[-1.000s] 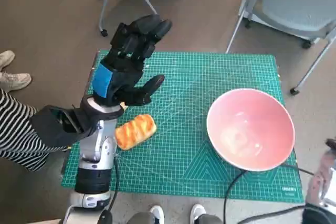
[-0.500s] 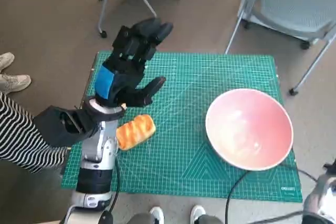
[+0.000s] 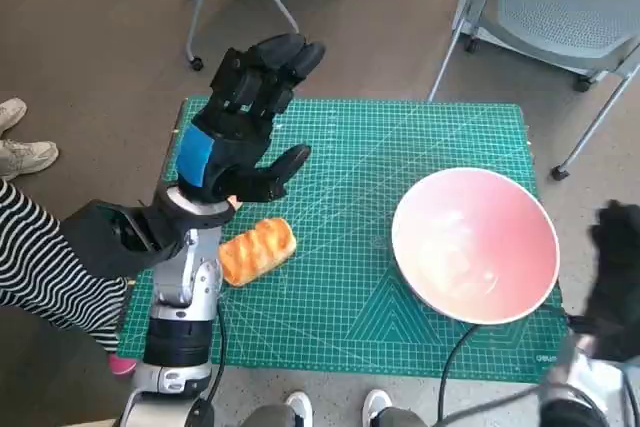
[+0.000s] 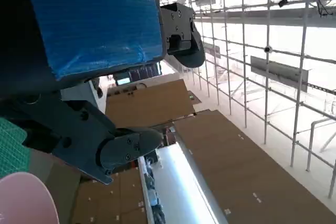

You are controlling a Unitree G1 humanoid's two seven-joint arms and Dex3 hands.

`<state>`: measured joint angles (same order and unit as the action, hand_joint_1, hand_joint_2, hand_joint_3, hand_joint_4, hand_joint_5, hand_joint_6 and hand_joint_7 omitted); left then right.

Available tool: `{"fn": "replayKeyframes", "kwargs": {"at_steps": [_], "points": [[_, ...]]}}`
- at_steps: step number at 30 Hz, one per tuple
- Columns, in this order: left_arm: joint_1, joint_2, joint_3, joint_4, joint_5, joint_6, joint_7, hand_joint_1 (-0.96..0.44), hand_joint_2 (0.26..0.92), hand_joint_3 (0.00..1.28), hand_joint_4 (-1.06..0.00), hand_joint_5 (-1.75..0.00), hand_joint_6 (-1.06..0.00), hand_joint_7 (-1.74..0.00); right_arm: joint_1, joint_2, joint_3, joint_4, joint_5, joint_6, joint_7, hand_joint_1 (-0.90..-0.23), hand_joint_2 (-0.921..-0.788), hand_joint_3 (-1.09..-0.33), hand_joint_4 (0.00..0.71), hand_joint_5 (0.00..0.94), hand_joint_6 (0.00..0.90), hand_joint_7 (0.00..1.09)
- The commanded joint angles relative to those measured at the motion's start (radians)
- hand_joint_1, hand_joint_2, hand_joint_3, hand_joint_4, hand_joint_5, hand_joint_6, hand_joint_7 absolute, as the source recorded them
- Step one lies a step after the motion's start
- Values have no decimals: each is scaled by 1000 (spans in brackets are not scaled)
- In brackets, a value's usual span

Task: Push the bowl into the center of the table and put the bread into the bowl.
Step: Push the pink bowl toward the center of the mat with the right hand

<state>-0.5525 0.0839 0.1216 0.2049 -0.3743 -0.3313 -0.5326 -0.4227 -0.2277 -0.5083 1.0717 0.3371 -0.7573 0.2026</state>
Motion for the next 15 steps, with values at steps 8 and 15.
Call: {"fn": "replayKeyframes", "kwargs": {"at_steps": [8, 15], "points": [[0, 32, 16, -16, -15, 7, -13, -148, 722, 609, -2, -454, 1, -730, -99, 98, -19, 83, 81, 50, 97, -597, -921, -877, 116, 1, 67, 451], [13, 46, 22, -25, -18, 9, -14, -156, 755, 540, -22, -417, 1, -725, -144, 128, -24, 94, 102, 71, 126, -604, -921, -857, 119, 3, 77, 446]]}}
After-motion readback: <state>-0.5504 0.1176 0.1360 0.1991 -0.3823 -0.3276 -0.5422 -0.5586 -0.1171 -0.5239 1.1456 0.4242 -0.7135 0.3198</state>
